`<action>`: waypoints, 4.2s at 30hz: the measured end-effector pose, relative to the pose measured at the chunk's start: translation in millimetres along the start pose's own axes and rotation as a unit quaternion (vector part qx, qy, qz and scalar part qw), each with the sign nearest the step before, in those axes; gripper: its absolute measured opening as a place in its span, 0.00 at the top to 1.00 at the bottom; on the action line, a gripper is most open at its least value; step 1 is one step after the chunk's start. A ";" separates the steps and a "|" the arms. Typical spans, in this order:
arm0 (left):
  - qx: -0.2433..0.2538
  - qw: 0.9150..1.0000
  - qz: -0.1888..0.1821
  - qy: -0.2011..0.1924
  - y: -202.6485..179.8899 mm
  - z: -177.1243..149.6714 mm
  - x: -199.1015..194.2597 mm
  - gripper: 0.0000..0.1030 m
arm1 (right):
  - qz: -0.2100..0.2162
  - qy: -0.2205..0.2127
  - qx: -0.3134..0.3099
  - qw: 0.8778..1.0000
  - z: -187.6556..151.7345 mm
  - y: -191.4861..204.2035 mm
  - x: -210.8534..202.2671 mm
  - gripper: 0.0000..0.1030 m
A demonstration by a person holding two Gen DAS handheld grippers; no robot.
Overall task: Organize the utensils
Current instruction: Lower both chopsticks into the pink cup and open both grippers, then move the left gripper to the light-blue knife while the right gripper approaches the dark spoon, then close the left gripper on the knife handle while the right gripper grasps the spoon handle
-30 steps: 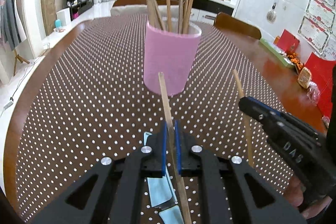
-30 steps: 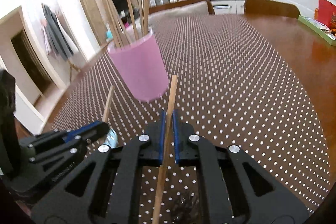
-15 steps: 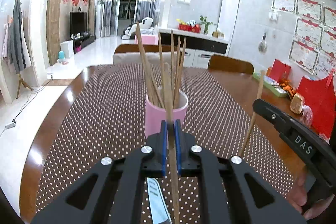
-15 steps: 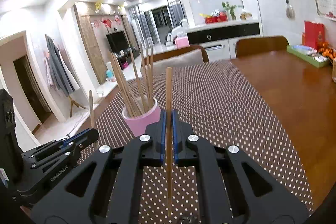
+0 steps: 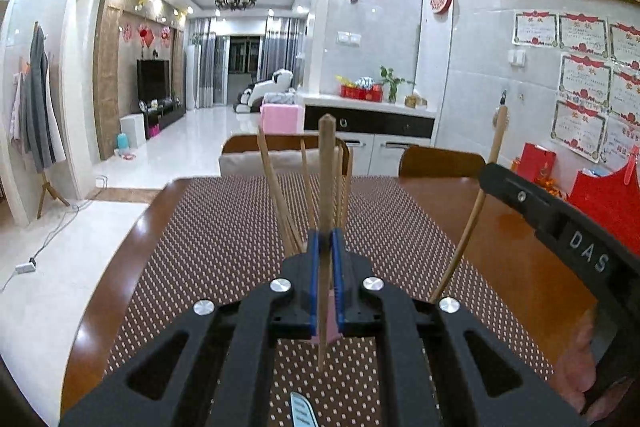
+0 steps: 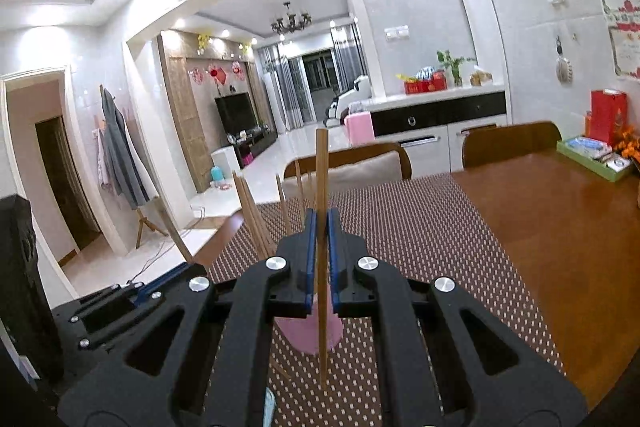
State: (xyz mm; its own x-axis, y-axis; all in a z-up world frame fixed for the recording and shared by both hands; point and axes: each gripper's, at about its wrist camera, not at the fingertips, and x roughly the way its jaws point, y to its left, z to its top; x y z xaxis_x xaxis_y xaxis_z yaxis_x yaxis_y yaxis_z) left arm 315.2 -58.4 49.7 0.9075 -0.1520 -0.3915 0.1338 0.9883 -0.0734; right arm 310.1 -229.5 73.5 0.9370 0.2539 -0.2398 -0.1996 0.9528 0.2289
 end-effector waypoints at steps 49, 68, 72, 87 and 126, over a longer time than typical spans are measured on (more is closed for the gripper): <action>0.011 0.999 0.031 0.023 25.7 -7.8 34.1 0.76 | 0.010 0.088 -0.038 0.995 -33.4 5.5 47.2 0.59; 0.037 0.996 0.016 0.082 14.8 -81.5 -8.1 0.72 | 0.017 0.162 -0.008 0.987 -85.1 -6.2 -9.4 0.58; 0.030 0.994 0.015 0.102 16.7 -103.2 -13.7 0.72 | 0.011 0.189 -0.016 0.982 -113.8 -8.1 -18.1 0.56; 0.021 0.984 0.012 0.178 21.7 -169.3 -16.7 0.67 | -0.083 0.262 0.002 0.962 -198.7 -18.5 -44.1 0.56; -0.010 0.975 0.043 0.217 28.3 -177.5 17.2 0.72 | -0.045 0.245 0.030 0.968 -171.0 -32.5 -41.8 0.90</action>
State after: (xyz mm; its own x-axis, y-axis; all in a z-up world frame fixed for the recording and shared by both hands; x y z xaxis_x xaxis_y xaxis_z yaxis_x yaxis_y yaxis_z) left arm 263.9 -35.5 -121.8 0.6610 -0.0639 -0.7477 0.0522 0.9979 -0.0391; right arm 228.4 -242.6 -85.2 0.6983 0.2320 -0.6772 -0.0918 0.9672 0.2367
